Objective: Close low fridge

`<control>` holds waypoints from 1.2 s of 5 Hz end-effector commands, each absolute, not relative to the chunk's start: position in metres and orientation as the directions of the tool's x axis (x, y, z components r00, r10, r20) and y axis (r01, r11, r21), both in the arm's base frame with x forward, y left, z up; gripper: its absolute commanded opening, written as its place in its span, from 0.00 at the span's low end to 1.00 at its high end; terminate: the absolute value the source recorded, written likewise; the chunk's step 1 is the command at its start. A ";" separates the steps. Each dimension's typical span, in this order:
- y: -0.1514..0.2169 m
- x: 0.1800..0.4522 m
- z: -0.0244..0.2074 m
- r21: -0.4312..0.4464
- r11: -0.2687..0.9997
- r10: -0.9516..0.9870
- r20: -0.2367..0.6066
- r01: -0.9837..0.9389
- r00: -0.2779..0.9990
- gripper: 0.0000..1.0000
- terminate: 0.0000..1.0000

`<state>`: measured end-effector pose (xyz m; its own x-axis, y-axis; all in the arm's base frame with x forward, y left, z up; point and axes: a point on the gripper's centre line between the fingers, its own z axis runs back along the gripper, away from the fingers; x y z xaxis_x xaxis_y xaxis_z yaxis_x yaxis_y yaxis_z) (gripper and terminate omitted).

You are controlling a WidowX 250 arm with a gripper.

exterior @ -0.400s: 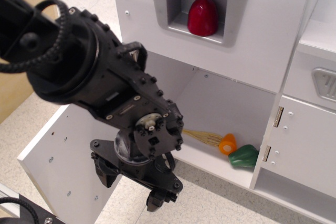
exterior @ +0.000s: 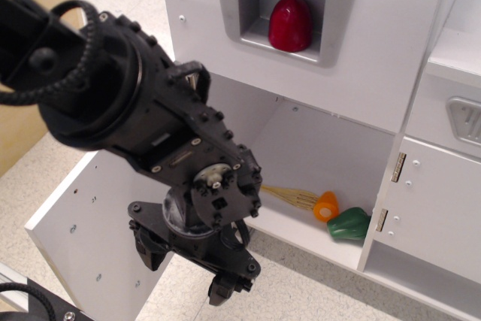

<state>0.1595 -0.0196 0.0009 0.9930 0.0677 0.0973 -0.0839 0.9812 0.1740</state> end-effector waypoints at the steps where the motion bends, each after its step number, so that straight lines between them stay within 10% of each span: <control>1: 0.035 0.214 0.032 0.131 0.965 0.201 0.187 -0.227 0.962 1.00 0.00; 4: 0.125 0.255 0.069 0.137 0.909 0.349 0.267 -0.394 0.898 1.00 0.00; 6: 0.123 0.256 0.030 0.064 0.934 0.333 0.191 -0.351 0.923 1.00 0.00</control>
